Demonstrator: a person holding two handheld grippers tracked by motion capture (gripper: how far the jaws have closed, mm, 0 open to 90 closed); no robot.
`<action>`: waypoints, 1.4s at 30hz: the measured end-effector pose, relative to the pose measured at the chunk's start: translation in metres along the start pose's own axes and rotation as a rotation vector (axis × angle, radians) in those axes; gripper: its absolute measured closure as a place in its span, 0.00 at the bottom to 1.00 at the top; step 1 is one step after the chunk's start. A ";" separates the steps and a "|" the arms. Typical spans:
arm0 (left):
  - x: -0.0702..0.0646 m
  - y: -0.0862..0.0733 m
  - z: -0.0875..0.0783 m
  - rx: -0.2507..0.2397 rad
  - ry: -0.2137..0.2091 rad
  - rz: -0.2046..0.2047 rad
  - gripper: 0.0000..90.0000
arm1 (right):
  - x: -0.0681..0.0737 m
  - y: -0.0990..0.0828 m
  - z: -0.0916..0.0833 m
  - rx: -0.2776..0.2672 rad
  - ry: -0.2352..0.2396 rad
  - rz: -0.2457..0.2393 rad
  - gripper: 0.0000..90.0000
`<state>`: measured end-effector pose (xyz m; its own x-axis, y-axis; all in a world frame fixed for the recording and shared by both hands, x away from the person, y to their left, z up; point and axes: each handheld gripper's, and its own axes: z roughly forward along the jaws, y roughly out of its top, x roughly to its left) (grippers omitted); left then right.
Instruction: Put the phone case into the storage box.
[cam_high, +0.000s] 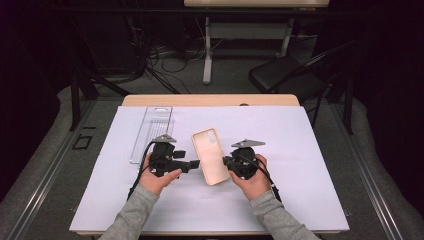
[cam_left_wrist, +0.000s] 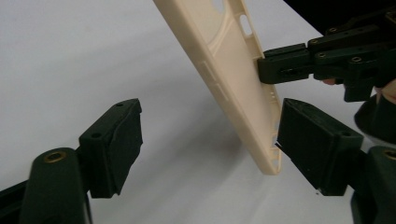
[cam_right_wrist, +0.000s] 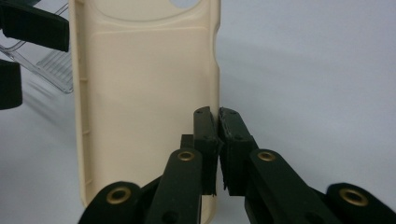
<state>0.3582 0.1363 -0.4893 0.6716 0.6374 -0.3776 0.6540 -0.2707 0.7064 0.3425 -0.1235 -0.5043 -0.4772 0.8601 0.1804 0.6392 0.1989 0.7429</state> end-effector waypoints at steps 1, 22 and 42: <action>-0.001 0.000 0.001 0.003 -0.005 0.000 0.28 | 0.000 0.000 0.000 -0.004 0.001 -0.002 0.96; -0.002 -0.007 0.011 0.016 -0.060 -0.065 0.41 | 0.009 -0.001 -0.004 -0.028 0.021 -0.016 0.96; -0.001 -0.012 0.011 0.001 -0.103 -0.195 0.46 | 0.015 -0.003 -0.006 -0.037 0.042 -0.026 0.96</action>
<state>0.3539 0.1305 -0.5039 0.5645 0.6008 -0.5661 0.7752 -0.1502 0.6136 0.3300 -0.1137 -0.4997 -0.5188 0.8343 0.1866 0.6036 0.2028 0.7711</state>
